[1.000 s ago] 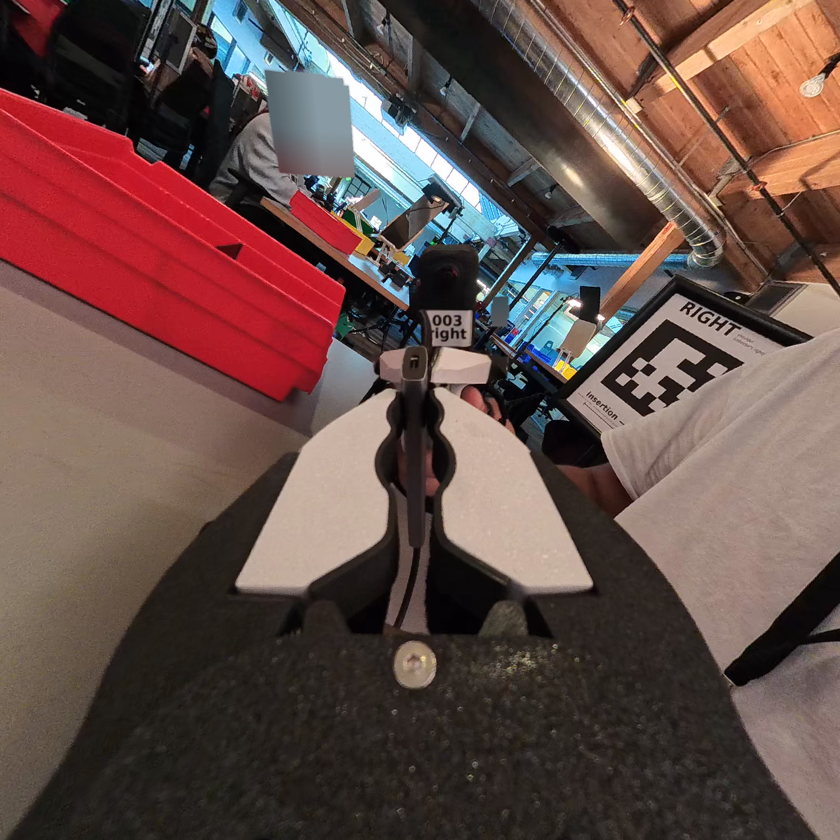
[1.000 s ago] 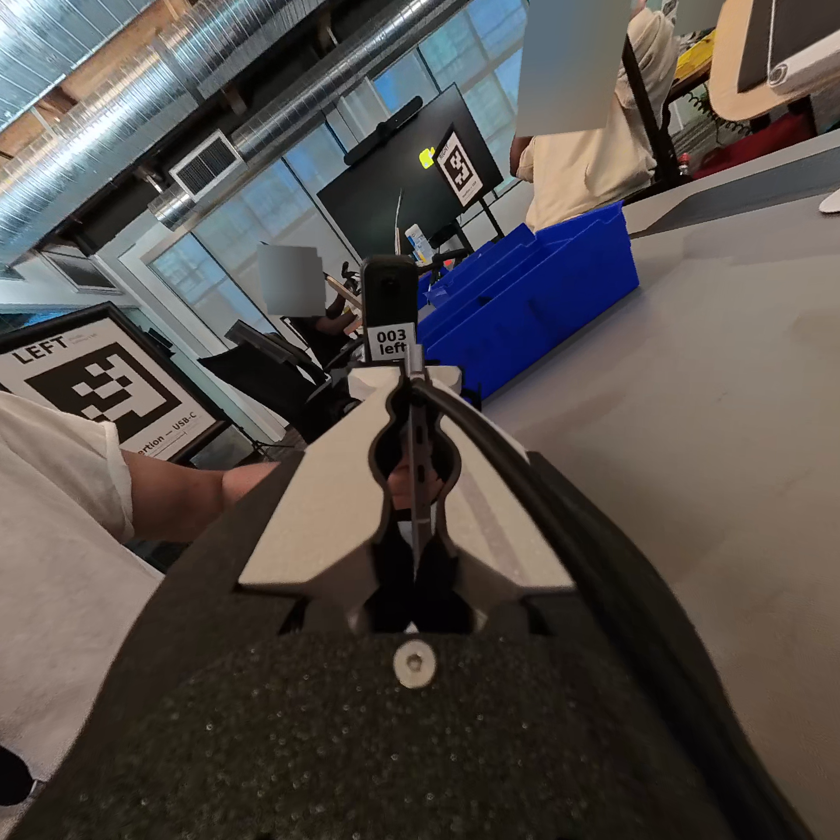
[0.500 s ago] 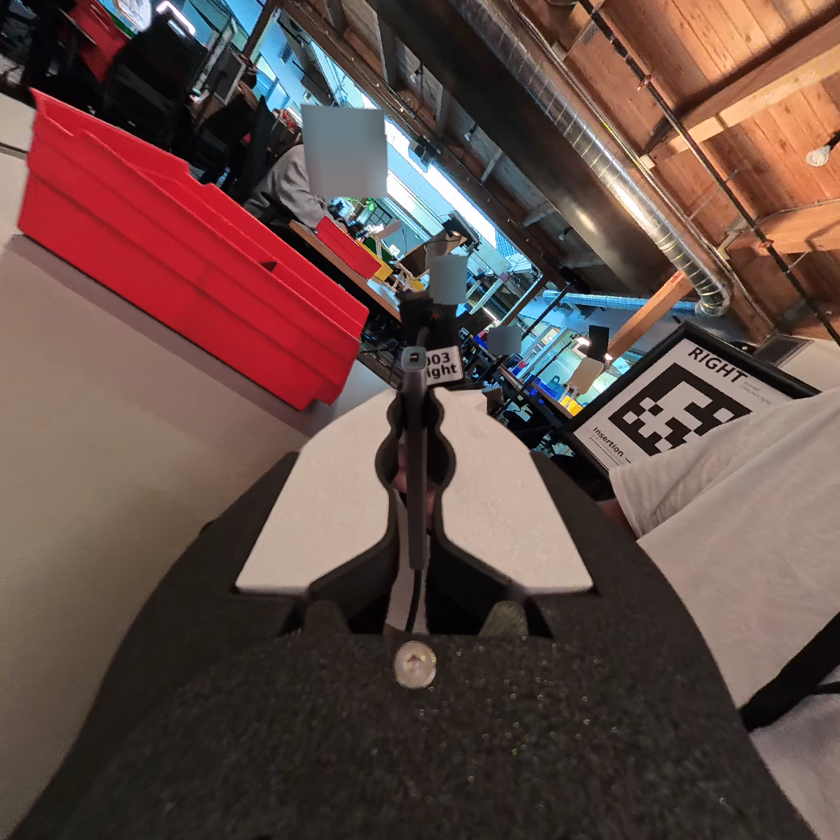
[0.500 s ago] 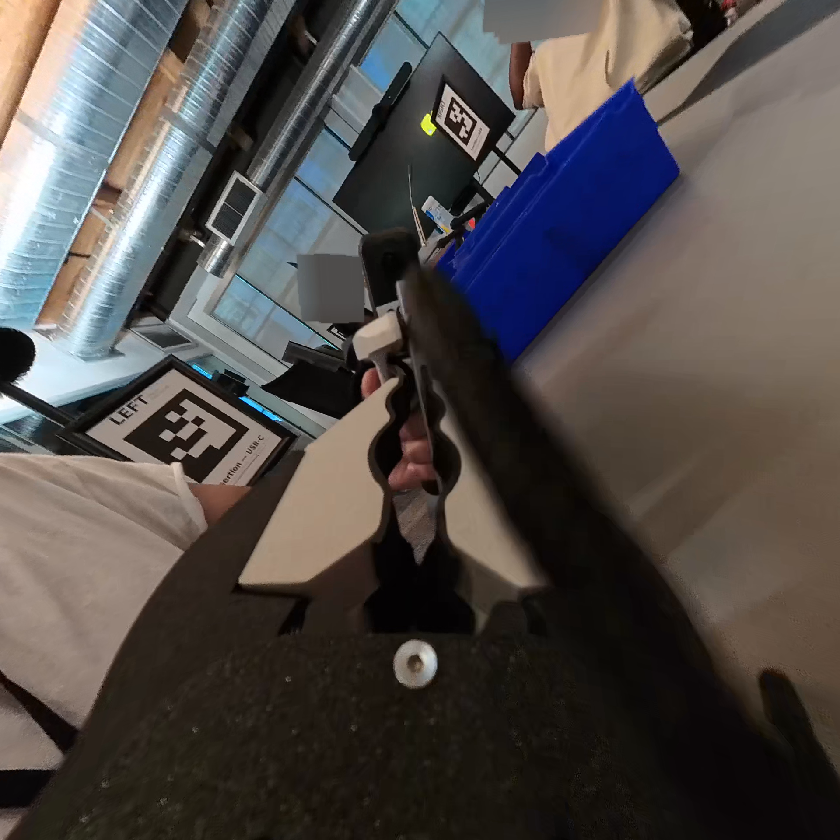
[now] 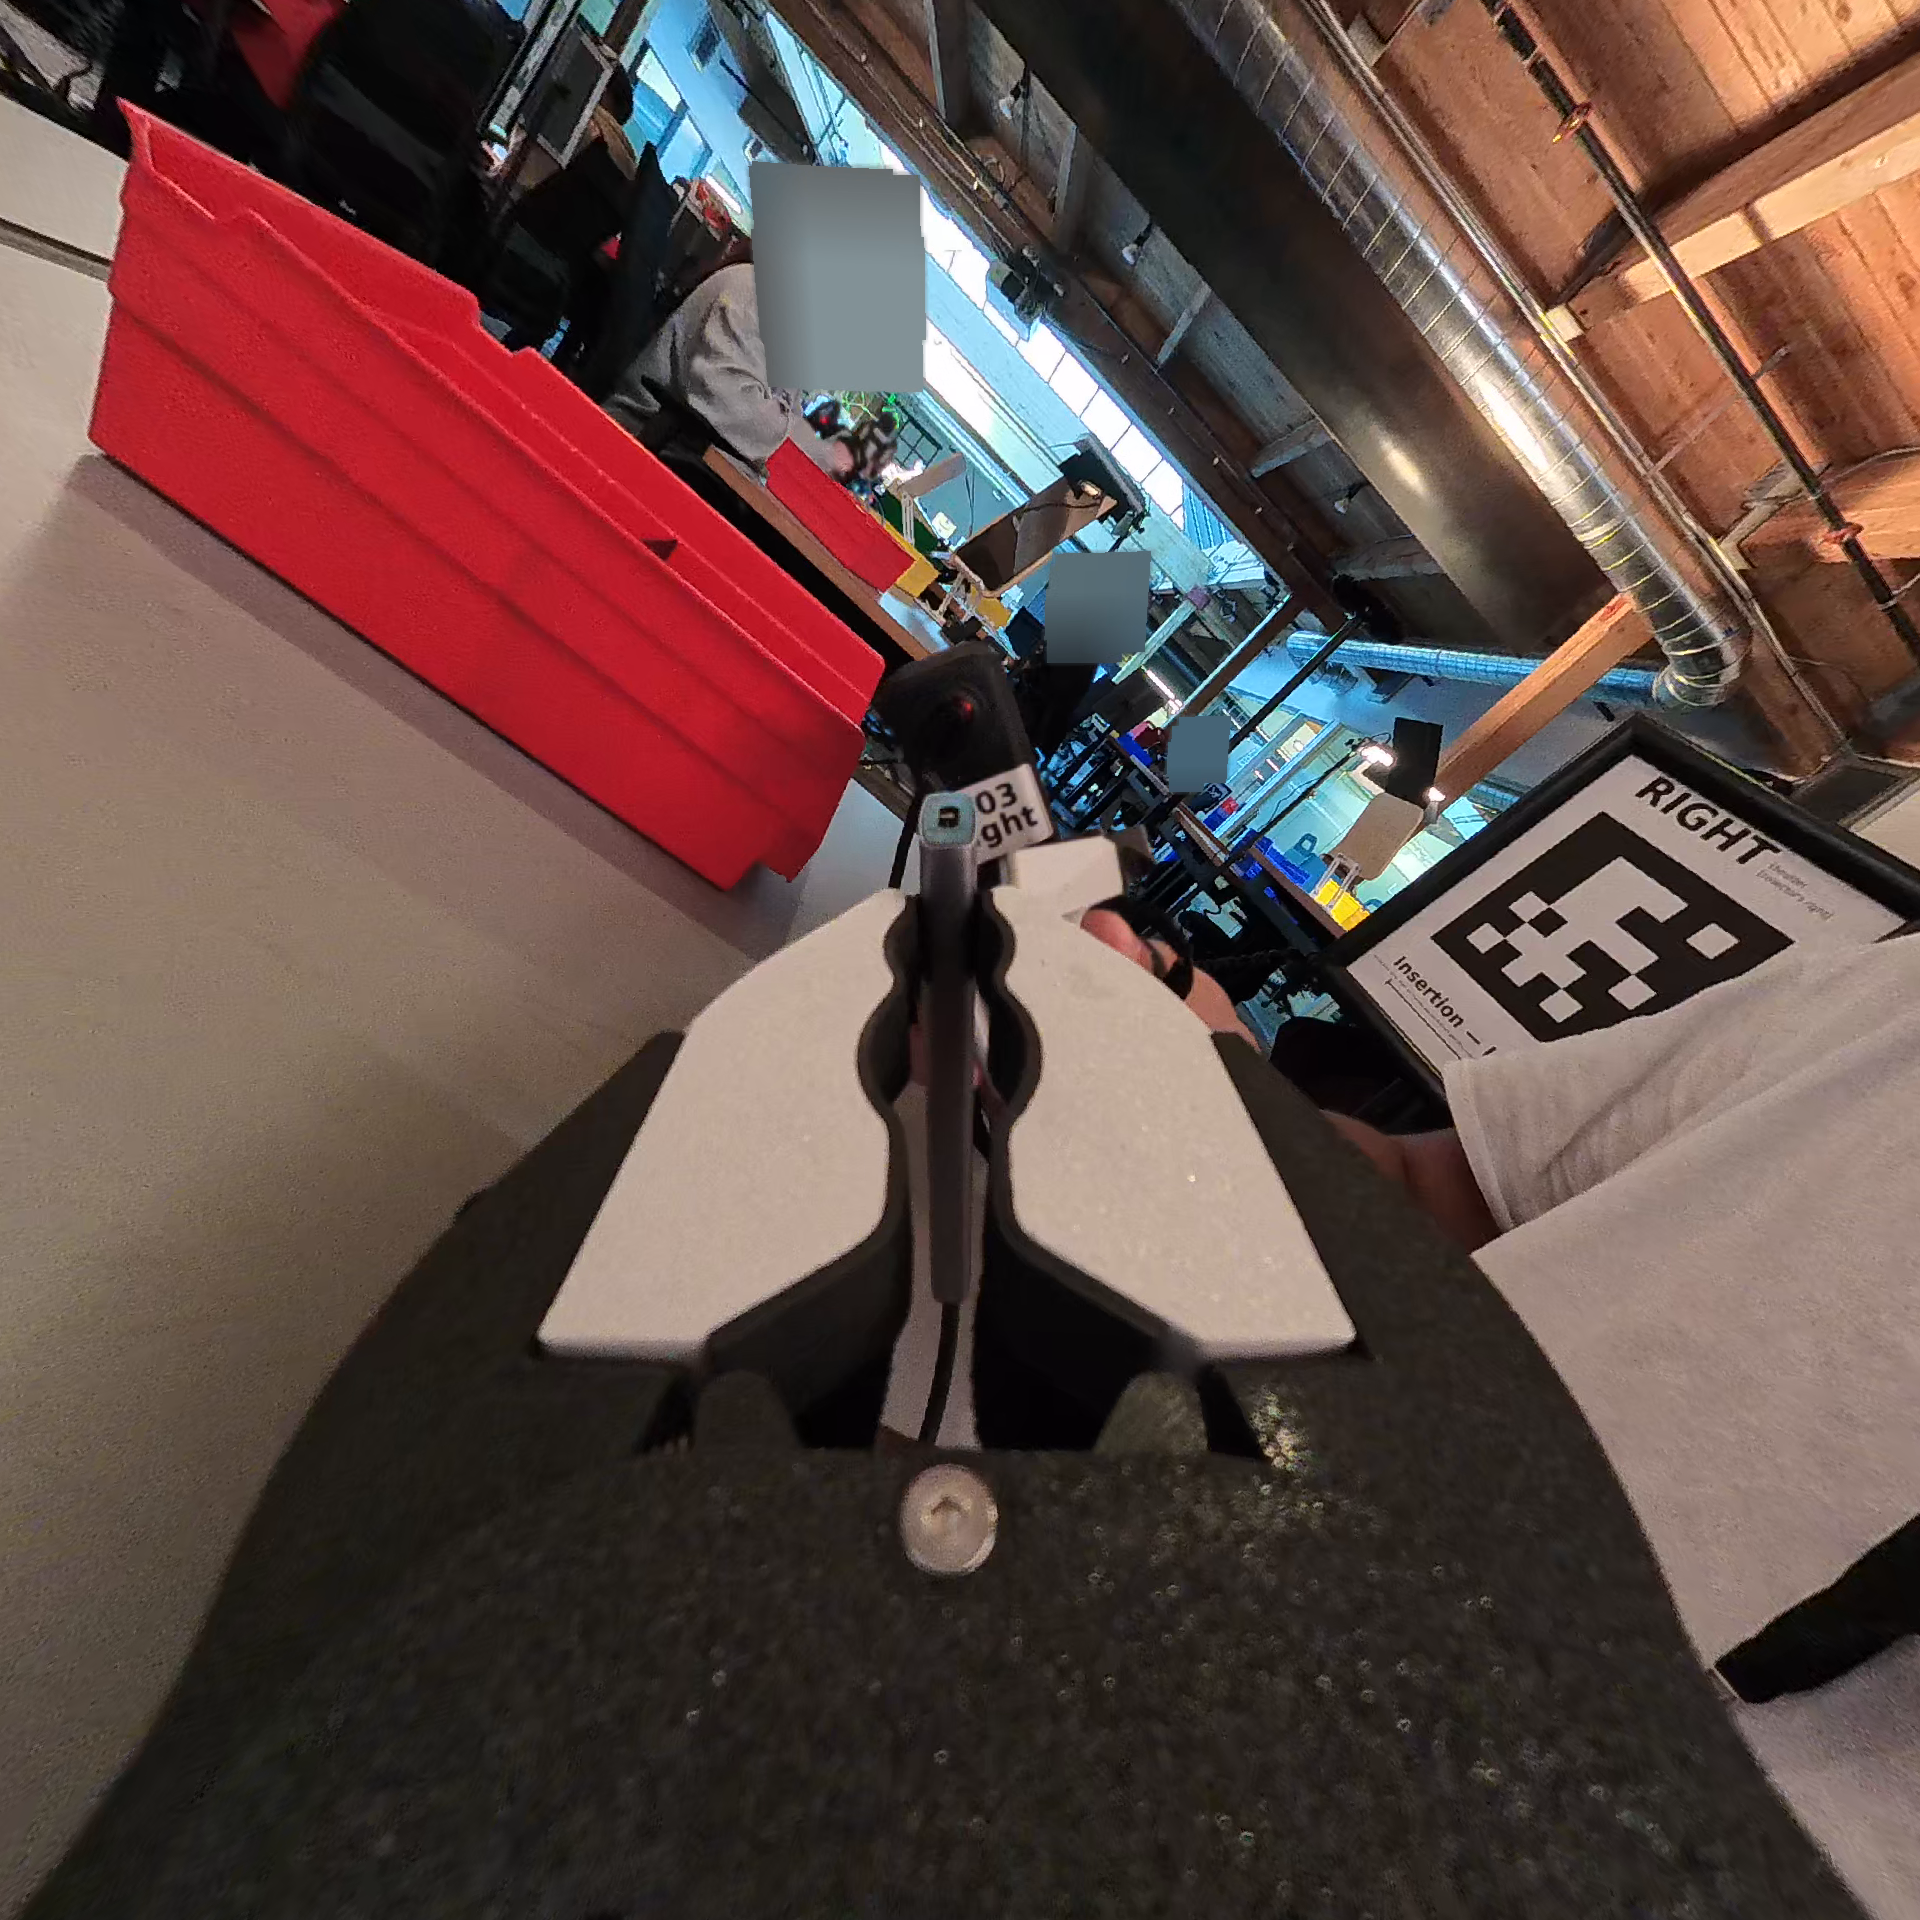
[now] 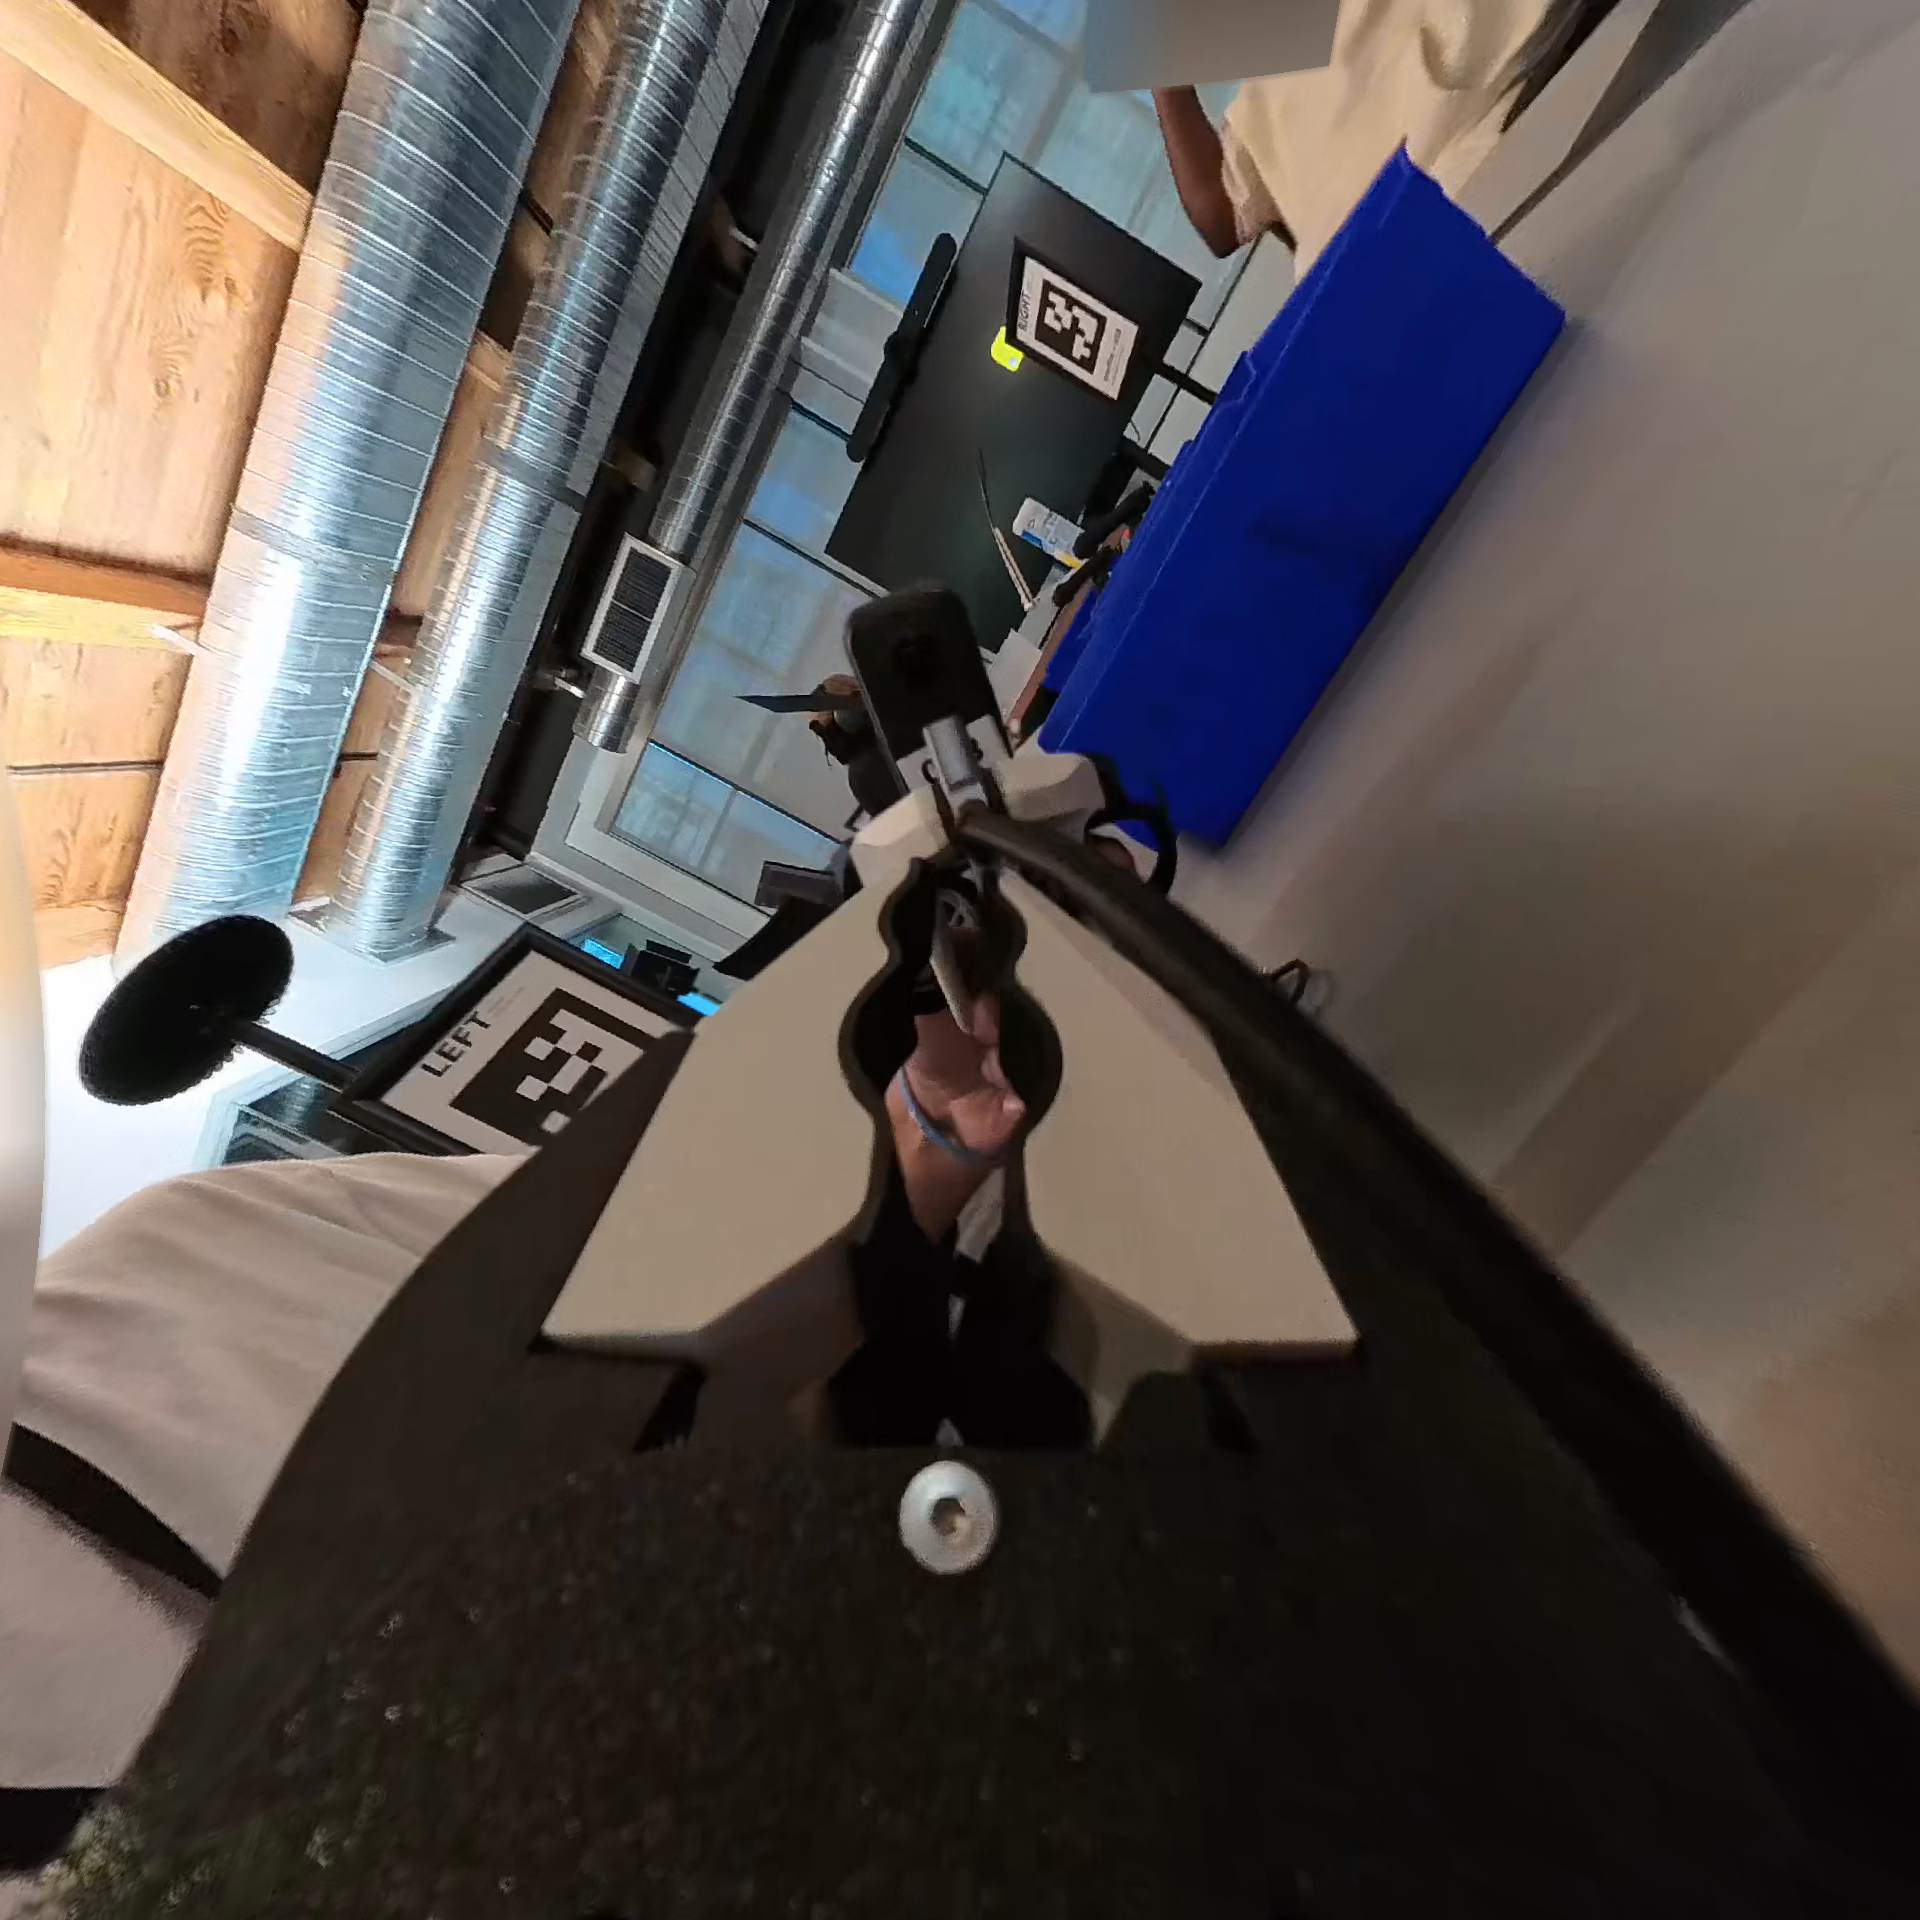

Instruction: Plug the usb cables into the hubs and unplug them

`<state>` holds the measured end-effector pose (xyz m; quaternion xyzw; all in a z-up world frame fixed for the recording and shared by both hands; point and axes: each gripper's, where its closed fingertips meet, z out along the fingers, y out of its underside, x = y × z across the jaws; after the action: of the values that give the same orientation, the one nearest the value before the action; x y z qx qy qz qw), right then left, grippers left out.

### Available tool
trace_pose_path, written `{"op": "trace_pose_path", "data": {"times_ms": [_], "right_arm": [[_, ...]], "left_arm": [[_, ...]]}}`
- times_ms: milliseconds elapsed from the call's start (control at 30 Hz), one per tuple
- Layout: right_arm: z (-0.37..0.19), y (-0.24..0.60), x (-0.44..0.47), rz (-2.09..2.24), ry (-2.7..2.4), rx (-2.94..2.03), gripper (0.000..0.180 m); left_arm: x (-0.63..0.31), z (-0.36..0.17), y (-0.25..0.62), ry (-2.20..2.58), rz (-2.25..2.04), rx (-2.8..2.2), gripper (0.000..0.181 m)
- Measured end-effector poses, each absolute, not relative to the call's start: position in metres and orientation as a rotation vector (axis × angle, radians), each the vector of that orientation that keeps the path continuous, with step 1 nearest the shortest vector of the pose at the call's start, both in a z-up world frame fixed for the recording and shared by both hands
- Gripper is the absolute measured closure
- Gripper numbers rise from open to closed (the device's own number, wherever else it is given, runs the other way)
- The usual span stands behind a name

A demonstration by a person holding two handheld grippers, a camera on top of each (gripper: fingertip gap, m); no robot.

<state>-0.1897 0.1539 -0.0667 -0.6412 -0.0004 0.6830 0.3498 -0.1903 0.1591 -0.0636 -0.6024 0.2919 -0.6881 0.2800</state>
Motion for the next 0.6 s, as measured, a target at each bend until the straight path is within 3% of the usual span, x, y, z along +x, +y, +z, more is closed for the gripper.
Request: {"op": "trace_pose_path", "data": {"times_ms": [33,600], "right_arm": [[-0.0643,0.1535,-0.1885,1.756,-0.024,-1.649,0.171],[-0.067,0.1561,-0.1873,1.641,-0.111,-1.65,0.175]], "left_arm": [[-0.19,-0.0631,0.1585,0.777,-1.858,-1.612,0.172],[-0.1855,-0.0632,0.1504,0.76,-1.961,-1.615,0.172]]}}
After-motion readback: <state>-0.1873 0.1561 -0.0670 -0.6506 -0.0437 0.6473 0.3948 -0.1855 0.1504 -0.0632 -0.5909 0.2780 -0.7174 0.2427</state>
